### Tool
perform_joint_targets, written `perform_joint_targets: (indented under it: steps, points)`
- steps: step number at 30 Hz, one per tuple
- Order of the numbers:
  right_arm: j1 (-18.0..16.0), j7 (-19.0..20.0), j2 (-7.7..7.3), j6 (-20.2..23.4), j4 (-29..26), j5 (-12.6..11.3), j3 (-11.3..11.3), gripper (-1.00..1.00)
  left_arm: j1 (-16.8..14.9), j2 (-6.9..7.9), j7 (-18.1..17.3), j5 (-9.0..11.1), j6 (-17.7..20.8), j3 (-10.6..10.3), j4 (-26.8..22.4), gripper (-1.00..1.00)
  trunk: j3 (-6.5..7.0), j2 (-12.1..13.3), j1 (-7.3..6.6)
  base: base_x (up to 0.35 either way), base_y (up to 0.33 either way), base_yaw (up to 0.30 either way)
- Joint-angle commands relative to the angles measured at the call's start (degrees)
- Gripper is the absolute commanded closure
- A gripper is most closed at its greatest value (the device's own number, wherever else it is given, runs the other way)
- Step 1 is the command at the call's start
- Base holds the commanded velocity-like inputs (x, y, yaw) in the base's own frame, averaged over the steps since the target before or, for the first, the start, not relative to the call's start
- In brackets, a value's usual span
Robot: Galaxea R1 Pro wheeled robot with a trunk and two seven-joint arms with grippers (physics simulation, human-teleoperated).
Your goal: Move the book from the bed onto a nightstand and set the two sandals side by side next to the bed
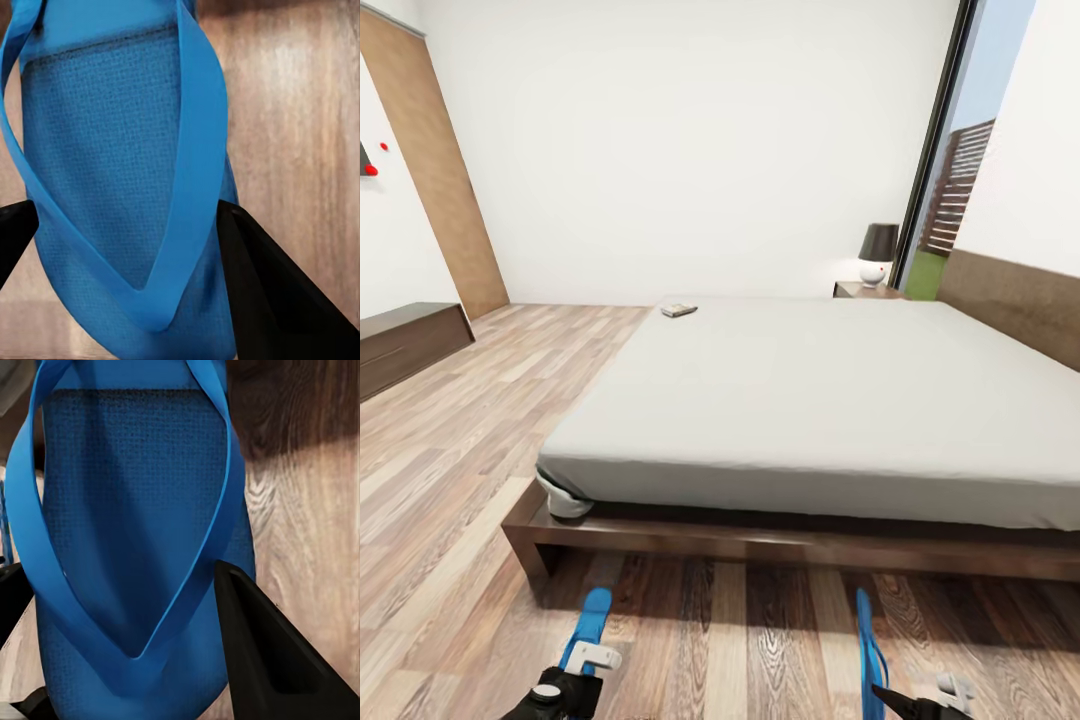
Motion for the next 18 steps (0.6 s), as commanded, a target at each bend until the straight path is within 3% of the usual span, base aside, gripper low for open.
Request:
perform_joint_targets:
  steps: [1,5,8,18]
  points:
    - [0.0,0.3,0.00,0.1,0.0,0.3,-0.5,1.00,0.0,0.08,0.3,1.0,0.4,0.5,-0.2,1.00,-0.24,-0.4,0.21,0.000,0.000,0.000]
    - [0.0,0.6,-0.01,0.1,0.0,0.2,-0.5,1.00,0.0,0.18,0.3,2.8,0.5,3.2,-0.3,1.00,-0.95,-2.0,1.09,0.000,0.000,0.000]
    - [0.0,0.7,0.02,0.1,0.0,0.2,-0.5,1.00,0.0,0.13,0.3,3.1,0.4,3.5,-0.4,1.00,-1.49,-3.2,1.75,0.000,0.000,0.000]
    - [0.0,0.7,0.04,0.1,0.0,0.2,-0.5,1.00,-0.1,0.19,0.8,3.5,0.3,4.8,-0.7,1.00,-3.71,-3.4,2.01,0.000,0.000,0.000]
